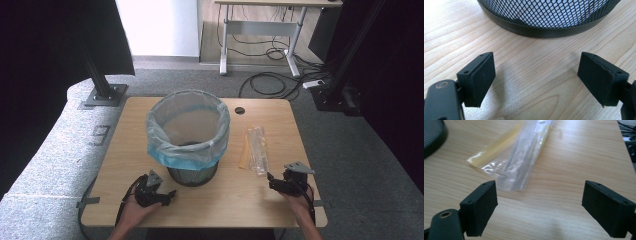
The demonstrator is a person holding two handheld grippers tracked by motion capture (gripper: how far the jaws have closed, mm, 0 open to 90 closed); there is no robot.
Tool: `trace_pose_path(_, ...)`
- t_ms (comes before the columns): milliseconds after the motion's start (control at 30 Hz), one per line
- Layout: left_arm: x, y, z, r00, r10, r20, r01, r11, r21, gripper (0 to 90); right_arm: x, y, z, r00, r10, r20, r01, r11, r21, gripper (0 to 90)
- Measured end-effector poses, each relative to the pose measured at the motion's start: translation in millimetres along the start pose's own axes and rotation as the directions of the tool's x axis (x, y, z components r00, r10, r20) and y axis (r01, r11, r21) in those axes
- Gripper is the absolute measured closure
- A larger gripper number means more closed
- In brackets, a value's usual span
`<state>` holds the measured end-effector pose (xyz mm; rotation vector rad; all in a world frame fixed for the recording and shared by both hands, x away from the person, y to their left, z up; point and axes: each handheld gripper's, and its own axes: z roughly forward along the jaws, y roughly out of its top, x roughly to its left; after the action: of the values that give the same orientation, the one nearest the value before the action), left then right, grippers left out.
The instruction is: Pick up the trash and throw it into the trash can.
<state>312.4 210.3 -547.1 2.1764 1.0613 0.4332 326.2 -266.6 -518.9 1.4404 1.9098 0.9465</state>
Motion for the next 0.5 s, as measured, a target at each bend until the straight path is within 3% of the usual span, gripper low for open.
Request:
trace_pose_path(200, 1.9, 1.6, 1.7, 0.9997, 0.001, 0.025, -0.001, 1.0, 0.008, 13.9, -6.0, -1.9, -4.0, 0.9997, 0.008, 0.022, -0.008, 1.0, -0.018, 12.6)
trace_pose_path(500, 3.3, 3.1, 3.7, 0.9997, 0.002, 0.024, -0.003, 0.9999, 0.013, 10.9, 1.1, -2.7, -9.8, 0.9999, -0.008, 0.007, 0.008, 0.999, -0.036, 12.6)
